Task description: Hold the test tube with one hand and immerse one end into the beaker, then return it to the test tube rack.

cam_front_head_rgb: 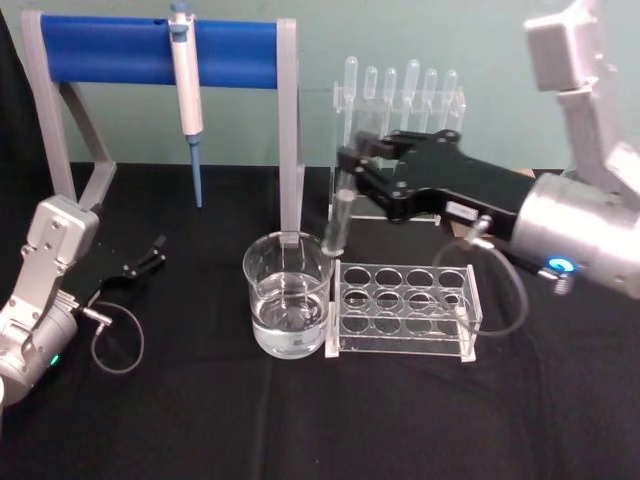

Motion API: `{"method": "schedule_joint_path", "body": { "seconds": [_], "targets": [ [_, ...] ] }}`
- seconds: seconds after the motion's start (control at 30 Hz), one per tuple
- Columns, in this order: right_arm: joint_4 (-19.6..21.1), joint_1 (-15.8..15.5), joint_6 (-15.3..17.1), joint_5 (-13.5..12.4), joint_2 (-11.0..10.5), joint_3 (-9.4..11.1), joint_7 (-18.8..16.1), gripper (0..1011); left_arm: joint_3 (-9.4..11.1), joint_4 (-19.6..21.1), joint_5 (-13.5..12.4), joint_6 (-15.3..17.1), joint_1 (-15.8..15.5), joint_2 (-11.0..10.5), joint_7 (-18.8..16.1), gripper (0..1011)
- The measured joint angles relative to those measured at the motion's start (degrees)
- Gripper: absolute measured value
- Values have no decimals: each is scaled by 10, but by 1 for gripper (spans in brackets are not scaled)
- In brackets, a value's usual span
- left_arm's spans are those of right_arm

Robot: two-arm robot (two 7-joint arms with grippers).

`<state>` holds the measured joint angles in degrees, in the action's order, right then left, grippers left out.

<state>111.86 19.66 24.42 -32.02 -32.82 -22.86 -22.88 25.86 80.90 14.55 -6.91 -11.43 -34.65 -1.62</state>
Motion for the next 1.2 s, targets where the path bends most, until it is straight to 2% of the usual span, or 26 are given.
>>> {"method": "schedule_joint_path", "body": {
  "seconds": [0.1, 0.13, 0.3, 0.6, 0.87, 1.2],
  "targets": [
    [-18, 18, 0, 5, 14, -27, 0, 241, 0, 0, 0, 0, 0, 0, 0, 1000],
    [-18, 18, 0, 5, 14, -27, 0, 241, 0, 0, 0, 0, 0, 0, 0, 1000],
    [-51, 41, -10, 22, 32, -64, 4, 241, 0, 0, 0, 0, 0, 0, 0, 1000],
    [-106, 48, -43, 55, 59, -98, 10, 239, 0, 0, 0, 0, 0, 0, 0, 1000],
    [-133, 35, -65, 82, 73, -111, 11, 241, 0, 0, 0, 0, 0, 0, 0, 1000],
    [-153, 15, -83, 103, 85, -109, 11, 241, 0, 0, 0, 0, 0, 0, 0, 1000]
  ]
}}
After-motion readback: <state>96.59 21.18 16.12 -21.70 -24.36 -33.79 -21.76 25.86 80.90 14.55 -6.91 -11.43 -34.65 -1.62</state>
